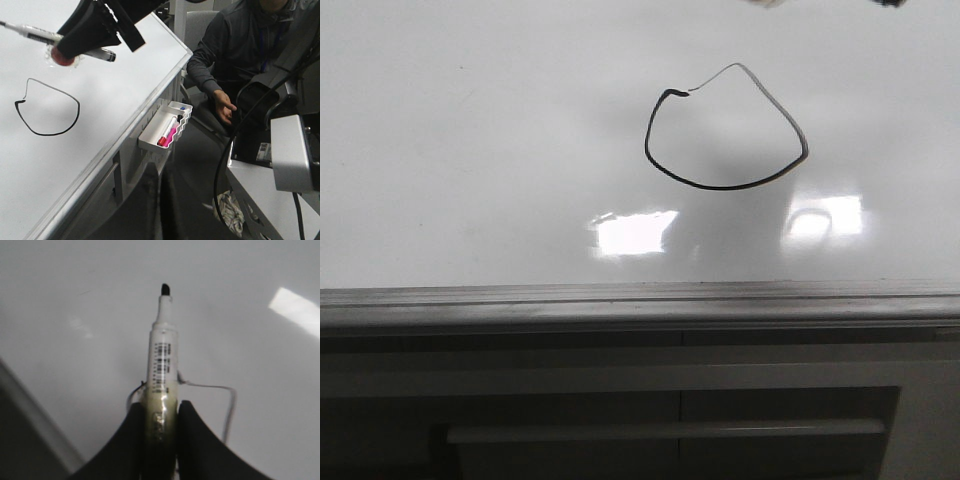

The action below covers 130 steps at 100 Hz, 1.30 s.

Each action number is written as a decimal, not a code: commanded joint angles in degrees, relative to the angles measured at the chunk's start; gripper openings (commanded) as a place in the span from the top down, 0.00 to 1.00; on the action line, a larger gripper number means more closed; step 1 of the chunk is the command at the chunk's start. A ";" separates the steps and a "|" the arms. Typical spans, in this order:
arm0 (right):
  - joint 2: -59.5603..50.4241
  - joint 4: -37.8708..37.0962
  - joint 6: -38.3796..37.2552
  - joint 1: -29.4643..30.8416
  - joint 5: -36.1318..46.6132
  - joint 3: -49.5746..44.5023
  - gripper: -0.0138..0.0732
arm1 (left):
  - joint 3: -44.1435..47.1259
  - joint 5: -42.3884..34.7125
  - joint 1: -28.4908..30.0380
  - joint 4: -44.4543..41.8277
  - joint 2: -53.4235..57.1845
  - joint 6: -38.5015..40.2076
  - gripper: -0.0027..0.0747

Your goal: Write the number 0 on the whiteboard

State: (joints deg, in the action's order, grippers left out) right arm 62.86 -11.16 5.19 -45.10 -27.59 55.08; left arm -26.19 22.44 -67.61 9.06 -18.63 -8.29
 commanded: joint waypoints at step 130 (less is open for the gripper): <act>5.46 25.12 20.08 -18.14 -20.44 15.50 0.93 | -35.92 31.93 -0.51 -10.00 -36.80 -17.77 0.50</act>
State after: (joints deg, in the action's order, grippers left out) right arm 68.98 12.77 24.37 -63.21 -50.25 68.56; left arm -60.00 57.78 -67.69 -2.17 -55.61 -26.14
